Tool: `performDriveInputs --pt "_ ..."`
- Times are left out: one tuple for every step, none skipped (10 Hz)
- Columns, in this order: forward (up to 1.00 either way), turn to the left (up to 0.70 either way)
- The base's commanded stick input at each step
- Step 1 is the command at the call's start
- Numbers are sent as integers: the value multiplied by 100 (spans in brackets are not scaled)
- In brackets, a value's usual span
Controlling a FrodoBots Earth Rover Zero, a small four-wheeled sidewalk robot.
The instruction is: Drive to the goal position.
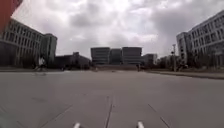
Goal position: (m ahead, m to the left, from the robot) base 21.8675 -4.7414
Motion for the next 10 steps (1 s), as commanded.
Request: performDriveInputs --pt "60 0" --pt "60 0" --pt "60 0" --pt "60 0" --pt "60 0" --pt "60 0" --pt "60 0" --pt "60 0" --pt "60 0" --pt "60 0"
